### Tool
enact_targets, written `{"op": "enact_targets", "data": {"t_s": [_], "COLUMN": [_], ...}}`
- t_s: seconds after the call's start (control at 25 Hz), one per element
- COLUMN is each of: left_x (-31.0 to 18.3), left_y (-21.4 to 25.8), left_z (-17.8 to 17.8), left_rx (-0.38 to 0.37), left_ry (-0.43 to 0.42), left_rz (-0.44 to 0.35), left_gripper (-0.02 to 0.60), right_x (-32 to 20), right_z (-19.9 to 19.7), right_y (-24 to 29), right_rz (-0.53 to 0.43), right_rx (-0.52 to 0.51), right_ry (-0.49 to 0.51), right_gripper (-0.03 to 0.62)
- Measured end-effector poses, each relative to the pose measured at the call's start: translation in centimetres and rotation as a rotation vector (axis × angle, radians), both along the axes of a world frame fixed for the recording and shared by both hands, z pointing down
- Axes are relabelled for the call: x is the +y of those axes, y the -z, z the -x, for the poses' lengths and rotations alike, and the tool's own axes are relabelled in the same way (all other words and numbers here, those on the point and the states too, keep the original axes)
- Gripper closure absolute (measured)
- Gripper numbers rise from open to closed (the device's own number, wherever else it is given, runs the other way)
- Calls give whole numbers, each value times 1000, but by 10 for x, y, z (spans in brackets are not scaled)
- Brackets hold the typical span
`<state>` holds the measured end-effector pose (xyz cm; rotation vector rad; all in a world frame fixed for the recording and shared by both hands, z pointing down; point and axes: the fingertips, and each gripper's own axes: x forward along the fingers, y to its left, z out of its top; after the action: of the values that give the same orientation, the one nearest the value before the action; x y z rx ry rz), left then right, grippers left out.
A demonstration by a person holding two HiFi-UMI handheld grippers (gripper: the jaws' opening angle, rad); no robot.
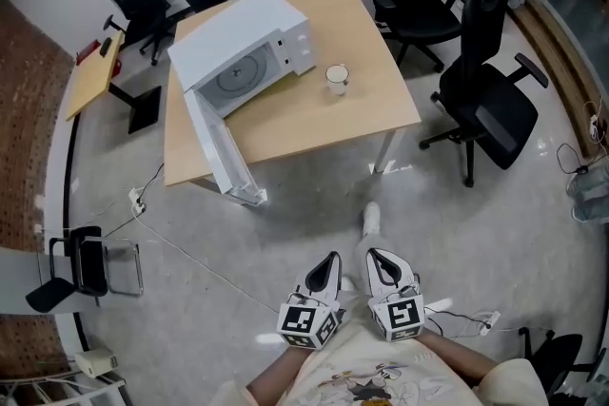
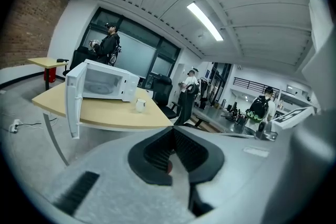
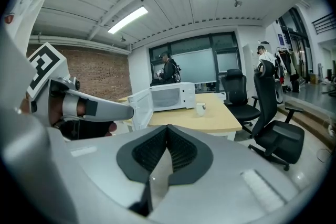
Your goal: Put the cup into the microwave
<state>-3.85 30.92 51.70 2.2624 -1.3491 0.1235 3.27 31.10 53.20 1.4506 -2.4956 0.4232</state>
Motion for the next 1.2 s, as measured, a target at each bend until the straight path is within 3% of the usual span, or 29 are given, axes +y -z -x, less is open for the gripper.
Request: {"op": "enact_targets", "data": {"t_s": [0.2,0.6,0.96,1.2], "left_x": [-89,-279,-336,-366], "left_y": [-8,5,2,-14], "left_z": [-8,-53,-52,-50], "left_rx": [-23,-89,-110,-119], "left_ry": [23,88,115,49], "left_rz": [30,-1,43,62], "left_gripper": [577,577,577,577], "right_x": [-102,-289,-355,-374], "right_z": [-12,-41,-43,-36], "right_y": [-1,11,-7,-6], "right_rz": [24,62,135,138], "right_rx": [-33,-85,-66,-48], "right_ry": [6,115,128,127], "right_gripper": [588,588,588,588]}}
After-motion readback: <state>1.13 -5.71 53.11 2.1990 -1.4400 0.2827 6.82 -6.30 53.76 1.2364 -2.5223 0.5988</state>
